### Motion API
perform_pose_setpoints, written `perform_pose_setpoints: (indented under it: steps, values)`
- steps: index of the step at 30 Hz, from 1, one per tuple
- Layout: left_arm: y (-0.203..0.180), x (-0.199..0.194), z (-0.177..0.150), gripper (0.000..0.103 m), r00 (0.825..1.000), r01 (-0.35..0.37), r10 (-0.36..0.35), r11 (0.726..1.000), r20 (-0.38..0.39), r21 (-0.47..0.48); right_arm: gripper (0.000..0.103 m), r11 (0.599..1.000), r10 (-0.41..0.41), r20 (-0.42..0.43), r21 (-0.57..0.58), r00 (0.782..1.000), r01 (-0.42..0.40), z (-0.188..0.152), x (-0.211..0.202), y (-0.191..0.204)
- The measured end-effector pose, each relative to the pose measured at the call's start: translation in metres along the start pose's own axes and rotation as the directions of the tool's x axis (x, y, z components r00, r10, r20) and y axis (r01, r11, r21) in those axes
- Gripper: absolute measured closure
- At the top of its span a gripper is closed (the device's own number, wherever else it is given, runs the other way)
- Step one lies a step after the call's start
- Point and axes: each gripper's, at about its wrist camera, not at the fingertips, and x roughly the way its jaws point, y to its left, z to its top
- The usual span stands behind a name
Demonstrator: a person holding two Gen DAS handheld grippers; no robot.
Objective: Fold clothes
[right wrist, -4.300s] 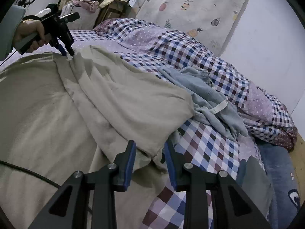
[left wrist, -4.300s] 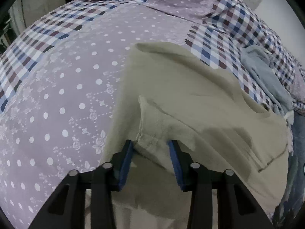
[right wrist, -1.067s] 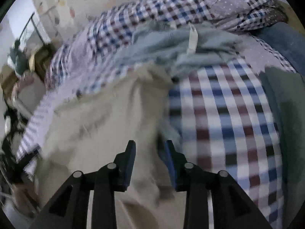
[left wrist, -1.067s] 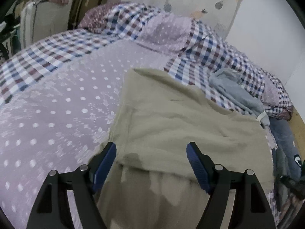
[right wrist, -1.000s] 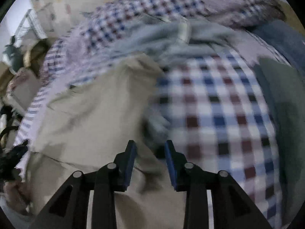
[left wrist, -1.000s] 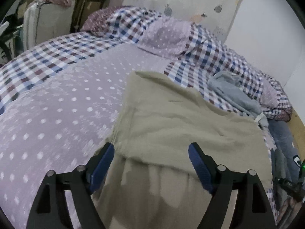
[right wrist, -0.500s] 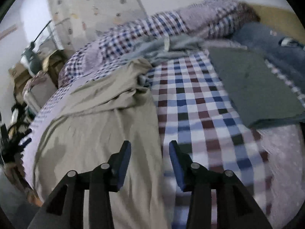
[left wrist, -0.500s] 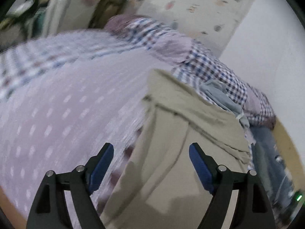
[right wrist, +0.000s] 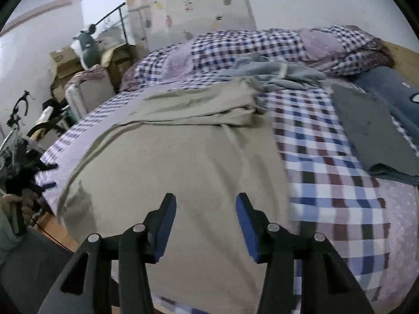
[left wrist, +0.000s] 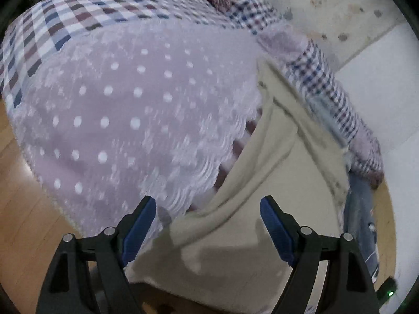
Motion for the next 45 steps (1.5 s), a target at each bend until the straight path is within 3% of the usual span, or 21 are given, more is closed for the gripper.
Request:
perform_pose_setpoints:
  steps: [6, 12, 17, 20, 21, 23, 30, 32, 33, 34, 38, 45]
  values:
    - [0.009, 0.008, -0.011, 0.018, 0.993, -0.09, 0.091, 0.996, -0.073, 0.012, 0.052, 0.997, 0.036, -0.004, -0.067, 0.999, -0.036, -0.003, 0.001, 0.026]
    - [0.009, 0.043, -0.021, 0.018, 0.961, -0.129, 0.14, 0.99, -0.24, 0.061, 0.051, 0.988, 0.068, -0.01, -0.135, 0.998, -0.068, -0.007, 0.003, 0.051]
    - [0.006, 0.033, -0.029, 0.019, 0.967, -0.036, 0.039, 0.999, -0.252, 0.018, 0.051, 0.979, 0.084, -0.013, -0.183, 0.996, -0.085, -0.01, 0.004, 0.066]
    - [0.005, 0.028, -0.034, 0.034, 0.966, 0.02, -0.021, 1.0, -0.257, -0.009, 0.051, 0.969, 0.097, -0.009, -0.229, 0.995, -0.096, -0.015, 0.003, 0.08]
    - [0.004, 0.026, -0.035, 0.044, 0.965, 0.038, -0.041, 0.999, -0.258, -0.017, 0.051, 0.96, 0.105, -0.007, -0.259, 0.994, -0.103, -0.017, 0.004, 0.09]
    - [0.003, 0.022, -0.039, 0.049, 0.963, 0.073, -0.079, 0.997, -0.259, -0.032, 0.051, 0.94, 0.127, -0.005, -0.32, 0.992, -0.122, -0.023, 0.006, 0.11]
    - [0.0, 0.013, -0.038, 0.065, 0.968, 0.083, -0.09, 0.996, -0.235, -0.043, 0.051, 0.809, 0.203, -0.021, -0.559, 0.979, -0.18, -0.056, 0.027, 0.207]
    - [0.004, 0.014, -0.035, 0.076, 0.969, 0.075, -0.084, 0.996, -0.233, -0.048, 0.051, 0.765, 0.227, -0.036, -0.612, 0.973, -0.201, -0.07, 0.035, 0.231]
    - [0.006, 0.016, -0.035, 0.09, 0.969, 0.07, -0.08, 0.996, -0.234, -0.049, 0.051, 0.739, 0.24, -0.05, -0.638, 0.97, -0.216, -0.078, 0.04, 0.243]
    - [0.006, 0.019, -0.036, 0.093, 0.968, 0.068, -0.078, 0.996, -0.237, -0.052, 0.051, 0.72, 0.247, -0.06, -0.657, 0.967, -0.225, -0.084, 0.044, 0.253]
    - [0.012, 0.012, -0.035, 0.098, 0.962, 0.133, -0.15, 0.987, -0.23, -0.091, 0.051, 0.66, 0.274, -0.069, -0.712, 0.959, -0.24, -0.105, 0.058, 0.284]
    - [0.014, -0.001, -0.038, 0.099, 0.919, 0.303, -0.335, 0.937, -0.206, -0.175, 0.051, 0.645, 0.303, 0.005, -0.737, 0.953, -0.201, -0.111, 0.078, 0.313]
